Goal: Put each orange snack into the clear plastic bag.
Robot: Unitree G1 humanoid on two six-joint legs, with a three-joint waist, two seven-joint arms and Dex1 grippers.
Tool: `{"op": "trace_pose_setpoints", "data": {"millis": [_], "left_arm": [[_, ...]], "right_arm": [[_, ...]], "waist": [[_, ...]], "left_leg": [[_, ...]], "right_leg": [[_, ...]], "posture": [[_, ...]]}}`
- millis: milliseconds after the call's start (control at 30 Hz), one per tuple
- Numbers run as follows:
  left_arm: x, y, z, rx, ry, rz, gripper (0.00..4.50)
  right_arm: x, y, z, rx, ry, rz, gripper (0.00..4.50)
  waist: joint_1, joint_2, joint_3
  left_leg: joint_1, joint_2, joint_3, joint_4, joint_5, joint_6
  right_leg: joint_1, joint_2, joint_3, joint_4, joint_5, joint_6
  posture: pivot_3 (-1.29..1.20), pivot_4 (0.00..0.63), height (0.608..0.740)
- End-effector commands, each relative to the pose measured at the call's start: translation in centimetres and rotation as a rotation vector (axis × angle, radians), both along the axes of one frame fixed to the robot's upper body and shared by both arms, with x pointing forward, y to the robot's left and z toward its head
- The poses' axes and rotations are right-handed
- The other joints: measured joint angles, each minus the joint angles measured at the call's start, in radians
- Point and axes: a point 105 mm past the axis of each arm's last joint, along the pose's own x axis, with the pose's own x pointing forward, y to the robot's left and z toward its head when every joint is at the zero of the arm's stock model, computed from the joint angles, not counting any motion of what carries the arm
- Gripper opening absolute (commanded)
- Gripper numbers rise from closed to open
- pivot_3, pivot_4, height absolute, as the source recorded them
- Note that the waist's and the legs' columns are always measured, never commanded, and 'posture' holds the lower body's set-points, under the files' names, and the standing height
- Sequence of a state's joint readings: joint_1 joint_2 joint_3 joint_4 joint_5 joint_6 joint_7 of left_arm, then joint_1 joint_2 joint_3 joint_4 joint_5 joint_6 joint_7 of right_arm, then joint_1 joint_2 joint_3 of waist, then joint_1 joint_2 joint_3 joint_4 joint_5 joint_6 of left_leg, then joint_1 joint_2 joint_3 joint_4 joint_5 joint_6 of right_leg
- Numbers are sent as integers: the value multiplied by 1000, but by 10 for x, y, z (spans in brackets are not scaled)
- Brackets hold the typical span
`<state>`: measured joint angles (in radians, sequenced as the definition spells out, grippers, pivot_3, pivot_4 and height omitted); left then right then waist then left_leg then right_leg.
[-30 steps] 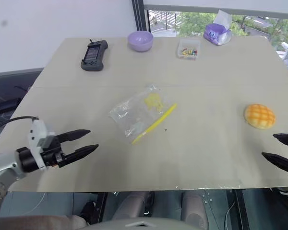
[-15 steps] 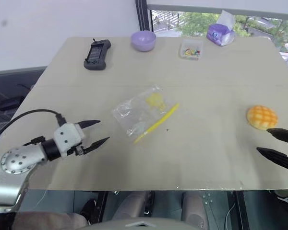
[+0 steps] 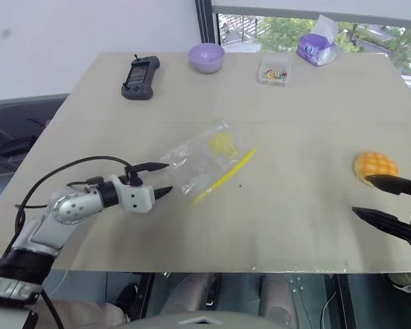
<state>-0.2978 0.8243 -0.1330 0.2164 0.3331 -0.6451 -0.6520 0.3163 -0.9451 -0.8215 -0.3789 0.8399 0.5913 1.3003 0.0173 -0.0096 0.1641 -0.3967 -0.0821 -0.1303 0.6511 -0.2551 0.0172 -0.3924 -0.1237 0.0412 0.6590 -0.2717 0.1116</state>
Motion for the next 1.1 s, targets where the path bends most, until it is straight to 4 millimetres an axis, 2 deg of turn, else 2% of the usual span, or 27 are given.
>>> {"op": "trace_pose_setpoints", "data": {"millis": [33, 467, 600, 700, 733, 767, 867, 1000, 1100], "left_arm": [[8, -3, -5, 17, -20, -17, 3376], [34, -22, -9, 107, -135, -71, 3376], [46, -29, -7, 121, -211, -61, 2161], [50, -37, -6, 130, -244, -81, 866], [51, -39, -7, 134, -249, -87, 287], [52, -40, -8, 135, -253, -90, 39], [54, -46, -6, 126, -282, -99, 39], [54, -52, -4, 76, -293, -110, 39], [53, -59, 10, -181, -224, -31, 39]], "right_arm": [[-6, 6, 13, -11, -54, 39, 4113], [-10, 8, 14, -32, -85, 60, 4113], [-9, 8, 13, -34, -84, 52, 4170], [-9, 6, 12, -38, -86, 47, 4170], [-8, 6, 13, -40, -87, 46, 4170], [-8, 6, 13, -41, -88, 46, 4170], [-9, 5, 13, -46, -90, 42, 4170], [-9, 4, 13, -48, -90, 40, 4170], [-6, 4, 11, -52, -88, 32, 4170]], "waist": [[-2, 0, 0], [-3, 0, -1], [-4, 0, -1], [-2, 0, -1], [-1, 1, -2], [1, 3, -4], [1, 5, -5], [6, 5, -5], [7, 5, -5]], "left_leg": [[0, 0, 0, 0, 0, 0], [1, -1, 0, 2, 0, 0], [1, -2, 0, 2, 0, 0], [1, -3, 0, 2, 0, 0], [1, -3, -1, 2, 0, 0], [1, -3, -1, 2, 0, 0], [2, -3, -1, 3, 0, 0], [13, -3, -3, 2, 0, 0], [13, -3, -3, 2, 0, 0]], "right_leg": [[0, 0, 0, 0, 0, 0], [1, 0, 0, 3, 0, 1], [1, 1, 0, 3, 0, 1], [1, 1, 0, 3, 1, 1], [1, 1, 0, 3, 1, 1], [1, 1, 0, 3, 1, 1], [3, 0, 0, 3, 1, 2], [15, 0, -2, 2, 0, 2], [15, -1, -2, 2, 0, 3]], "posture": [[0, 150, 740], [0, 150, 740], [0, 150, 740], [0, 150, 740], [0, 150, 740], [0, 150, 740], [0, 150, 740], [0, 150, 740], [0, 150, 740]]}}
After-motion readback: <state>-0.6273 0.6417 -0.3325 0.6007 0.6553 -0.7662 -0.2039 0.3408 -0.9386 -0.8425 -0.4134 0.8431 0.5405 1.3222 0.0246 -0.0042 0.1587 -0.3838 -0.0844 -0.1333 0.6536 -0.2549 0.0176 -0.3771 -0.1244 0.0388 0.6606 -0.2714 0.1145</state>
